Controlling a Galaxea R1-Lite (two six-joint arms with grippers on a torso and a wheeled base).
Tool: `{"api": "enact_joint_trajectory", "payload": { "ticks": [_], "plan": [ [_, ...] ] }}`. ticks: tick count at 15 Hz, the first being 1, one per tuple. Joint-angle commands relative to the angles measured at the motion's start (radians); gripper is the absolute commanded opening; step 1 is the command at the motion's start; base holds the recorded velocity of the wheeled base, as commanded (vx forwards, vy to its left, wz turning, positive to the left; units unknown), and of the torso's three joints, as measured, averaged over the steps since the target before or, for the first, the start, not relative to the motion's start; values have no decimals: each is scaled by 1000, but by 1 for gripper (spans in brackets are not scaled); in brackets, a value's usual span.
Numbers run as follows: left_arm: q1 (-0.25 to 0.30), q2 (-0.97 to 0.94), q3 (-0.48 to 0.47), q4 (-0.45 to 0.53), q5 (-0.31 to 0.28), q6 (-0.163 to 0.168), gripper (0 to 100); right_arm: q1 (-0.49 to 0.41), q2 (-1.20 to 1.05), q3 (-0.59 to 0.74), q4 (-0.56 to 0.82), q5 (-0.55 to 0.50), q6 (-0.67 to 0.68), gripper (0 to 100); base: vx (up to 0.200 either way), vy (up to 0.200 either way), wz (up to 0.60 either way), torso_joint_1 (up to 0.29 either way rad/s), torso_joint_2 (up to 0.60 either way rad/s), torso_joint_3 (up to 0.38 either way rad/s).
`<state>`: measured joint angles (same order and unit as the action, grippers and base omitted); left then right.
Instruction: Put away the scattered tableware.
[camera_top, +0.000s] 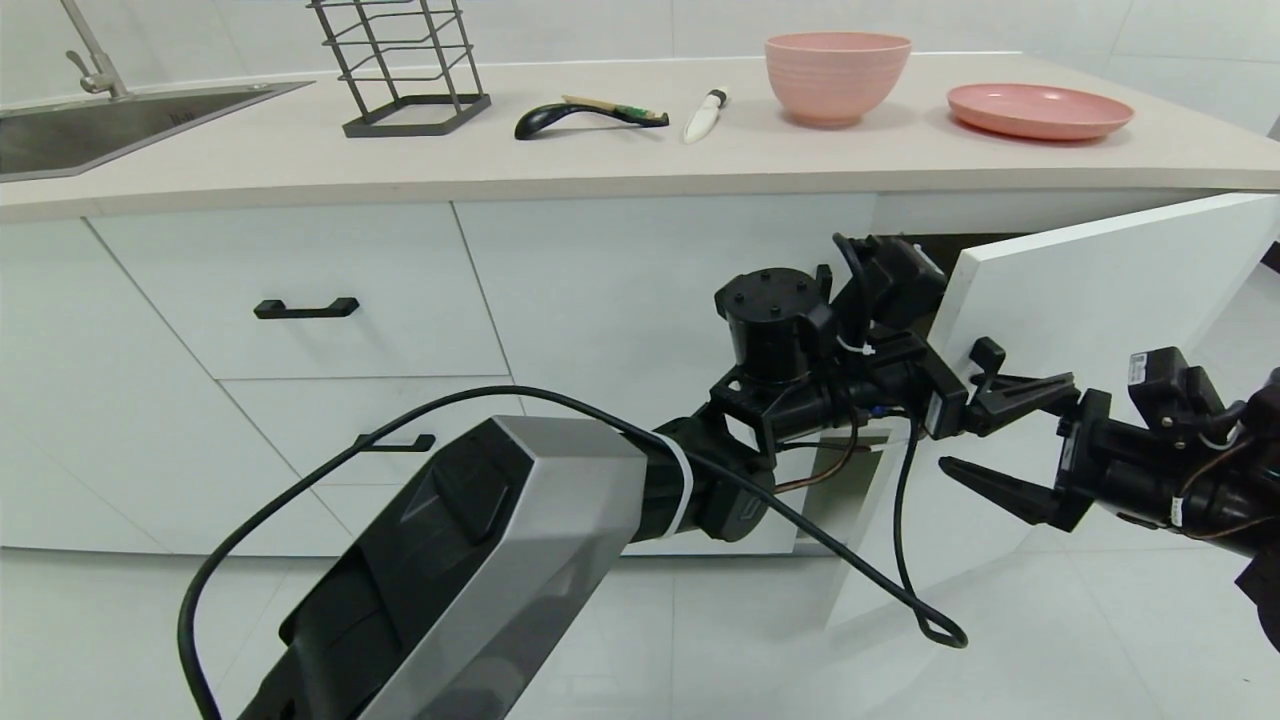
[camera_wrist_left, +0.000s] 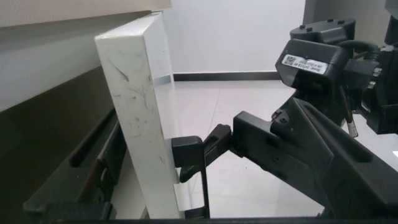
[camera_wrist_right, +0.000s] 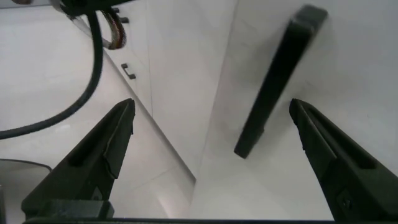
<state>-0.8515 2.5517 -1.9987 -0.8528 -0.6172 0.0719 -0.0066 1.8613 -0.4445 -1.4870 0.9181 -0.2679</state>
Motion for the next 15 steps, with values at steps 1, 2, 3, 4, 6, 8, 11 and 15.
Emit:
{"api": "enact_joint_trajectory", "payload": {
  "ticks": [1, 2, 3, 4, 6, 8, 11, 15],
  "plan": [
    [0, 12, -1, 4, 11, -1, 100, -26, 29, 0, 4, -8, 2, 100, 0, 0, 0, 0, 0, 0],
    [0, 12, -1, 4, 21, -4, 100, -49, 27, 0, 5, -8, -2, 100, 0, 0, 0, 0, 0, 0],
    [0, 12, -1, 4, 22, -4, 100, -56, 26, 0, 4, -8, -2, 100, 0, 0, 0, 0, 0, 0],
    [0, 12, -1, 4, 31, -4, 100, -75, 12, 6, 4, -8, -4, 100, 0, 0, 0, 0, 0, 0],
    [0, 15, -1, 6, 73, -4, 100, -87, -70, 82, 4, -13, -5, 100, 0, 0, 0, 0, 0, 0],
    [9, 30, -1, 4, 106, -4, 100, -90, -186, 164, 7, -22, -10, 100, 0, 0, 0, 0, 0, 0],
    [11, 42, -1, -2, 142, -6, 100, -90, -344, 345, 24, -71, -13, 100, 0, 0, 0, 0, 0, 0],
    [22, 45, -1, -5, 177, -6, 100, -90, -745, 444, 65, -143, -10, 100, 0, 0, 0, 0, 0, 0]
  ]
}}
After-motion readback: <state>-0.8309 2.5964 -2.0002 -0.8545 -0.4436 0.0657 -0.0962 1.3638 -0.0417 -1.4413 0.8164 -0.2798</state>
